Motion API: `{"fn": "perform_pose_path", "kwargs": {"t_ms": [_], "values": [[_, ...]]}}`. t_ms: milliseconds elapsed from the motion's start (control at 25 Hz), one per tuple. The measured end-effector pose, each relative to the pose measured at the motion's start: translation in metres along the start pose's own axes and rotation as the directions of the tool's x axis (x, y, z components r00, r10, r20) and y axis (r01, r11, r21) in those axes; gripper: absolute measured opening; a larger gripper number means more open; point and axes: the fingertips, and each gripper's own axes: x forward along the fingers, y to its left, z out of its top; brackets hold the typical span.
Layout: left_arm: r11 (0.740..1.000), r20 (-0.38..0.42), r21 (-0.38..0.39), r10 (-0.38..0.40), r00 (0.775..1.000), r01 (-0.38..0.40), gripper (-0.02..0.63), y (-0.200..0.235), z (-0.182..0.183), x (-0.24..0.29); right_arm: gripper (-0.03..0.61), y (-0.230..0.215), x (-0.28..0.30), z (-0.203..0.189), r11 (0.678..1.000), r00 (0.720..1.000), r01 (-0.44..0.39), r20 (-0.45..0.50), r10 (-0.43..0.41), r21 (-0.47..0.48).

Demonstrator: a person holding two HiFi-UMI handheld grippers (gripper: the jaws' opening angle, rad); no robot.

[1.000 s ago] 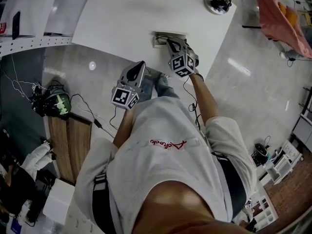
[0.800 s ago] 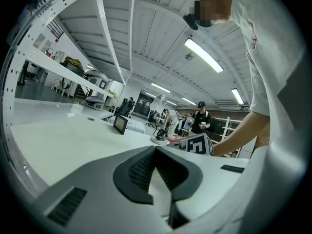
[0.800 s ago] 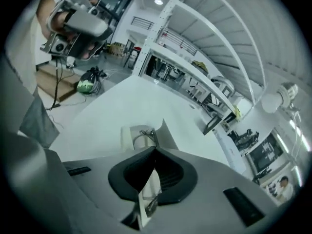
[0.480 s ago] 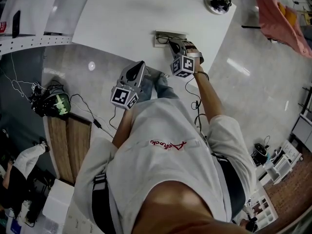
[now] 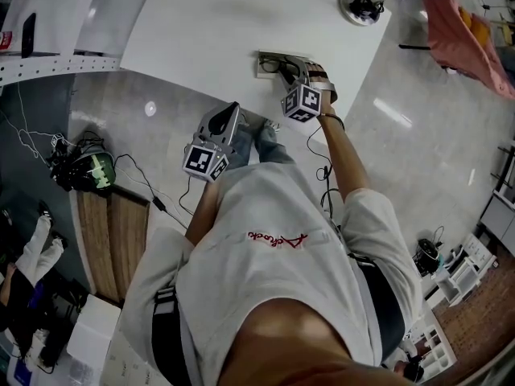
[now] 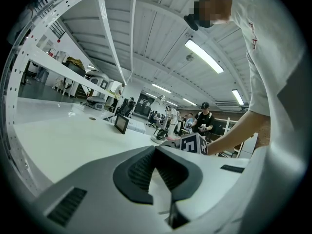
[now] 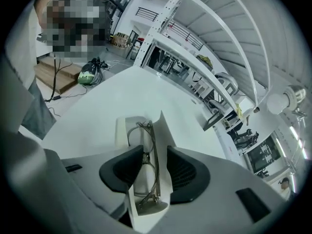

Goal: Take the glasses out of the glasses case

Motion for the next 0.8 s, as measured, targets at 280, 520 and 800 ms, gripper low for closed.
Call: {"fn": "perform_pose_path", "kwargs": {"t_ms": [280, 520, 800], "values": [[1.0, -0.003, 0.012, 0.007, 1.0, -0.007, -0.002, 0.0, -0.002, -0.003, 0.153, -0.002, 0.012, -0.004, 0.999, 0.999, -0.023, -0.049, 0.021, -0.043], [1.0, -0.002, 0.007, 0.015, 1.0, -0.015, -0.002, 0.0, -0.003, -0.004, 0.083, -0.003, 0.017, -0.008, 0.995, 0.997, -0.029, -0.073, 0.022, -0.091], [1.0, 0.001, 0.004, 0.025, 1.0, -0.025, -0.002, 0.005, -0.002, -0.007, 0.034, 0.0, 0.018, -0.01, 0.992, 0.996, -0.036, -0.086, 0.026, -0.121]]}}
